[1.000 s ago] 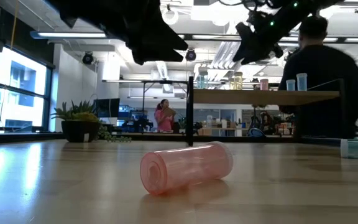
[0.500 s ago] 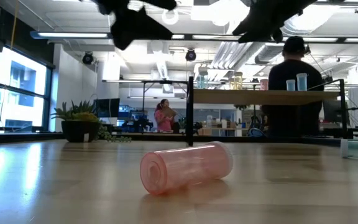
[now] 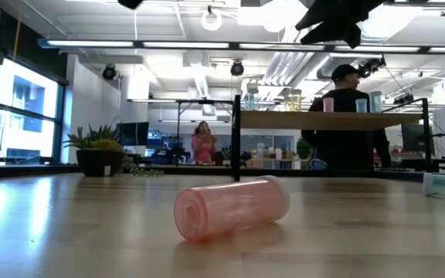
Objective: Pick and place medicine bottles onto shelf by color
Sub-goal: Put the pink pill bottle aligned with the other pink pill bottle on the shelf
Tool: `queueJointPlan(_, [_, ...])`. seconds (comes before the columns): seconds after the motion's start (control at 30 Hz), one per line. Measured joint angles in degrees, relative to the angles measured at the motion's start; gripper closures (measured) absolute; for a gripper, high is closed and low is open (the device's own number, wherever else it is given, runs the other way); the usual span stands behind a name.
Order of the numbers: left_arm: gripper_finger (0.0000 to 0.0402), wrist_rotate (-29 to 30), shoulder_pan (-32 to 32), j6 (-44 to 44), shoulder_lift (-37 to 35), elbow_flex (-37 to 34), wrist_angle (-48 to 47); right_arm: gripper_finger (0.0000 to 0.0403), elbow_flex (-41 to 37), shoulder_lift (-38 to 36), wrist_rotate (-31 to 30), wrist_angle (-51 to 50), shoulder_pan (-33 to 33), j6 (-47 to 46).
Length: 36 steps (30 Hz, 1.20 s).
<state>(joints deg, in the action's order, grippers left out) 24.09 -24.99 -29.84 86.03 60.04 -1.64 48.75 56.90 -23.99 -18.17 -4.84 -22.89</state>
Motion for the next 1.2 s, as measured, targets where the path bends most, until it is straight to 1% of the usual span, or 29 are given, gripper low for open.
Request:
queueJointPlan(0.07, [0.0159,2.5,-1.2,0.4,1.2,2.2,-3.0,0.0222,0.0,0.0,0.0,0.0,-1.3,-0.8])
queueJointPlan(0.17, [0.0164,4.9,-2.4,0.0,3.8,4.8,-3.9,0.0222,0.0,0.0,0.0,0.0,-2.9,-1.7])
queueJointPlan(0.5, [0.0165,5.1,-5.2,-5.2,16.4,9.6,-4.2,0.0222,0.0,0.0,-0.1,-0.1,-6.4,-4.0])
queueJointPlan(0.77, [0.0165,5.2,-6.6,-9.9,24.9,13.4,-4.0,0.0222,0.0,0.0,-0.2,-0.7,-8.3,-5.6])
queueJointPlan(0.93, [0.0165,5.4,-6.6,-13.0,28.2,14.4,-4.3,0.0222,0.0,0.1,-3.5,-1.1,-9.5,-5.6])
queueJointPlan(1.13, [0.0165,5.8,-6.0,-15.8,31.1,14.5,-3.8,0.0222,0.0,0.2,-4.4,-2.0,-10.0,-5.7])
queueJointPlan(1.2, [0.0165,6.3,-5.8,-16.4,31.7,14.2,-5.4,0.0222,0.0,0.2,-4.5,-2.1,-10.0,-5.7])
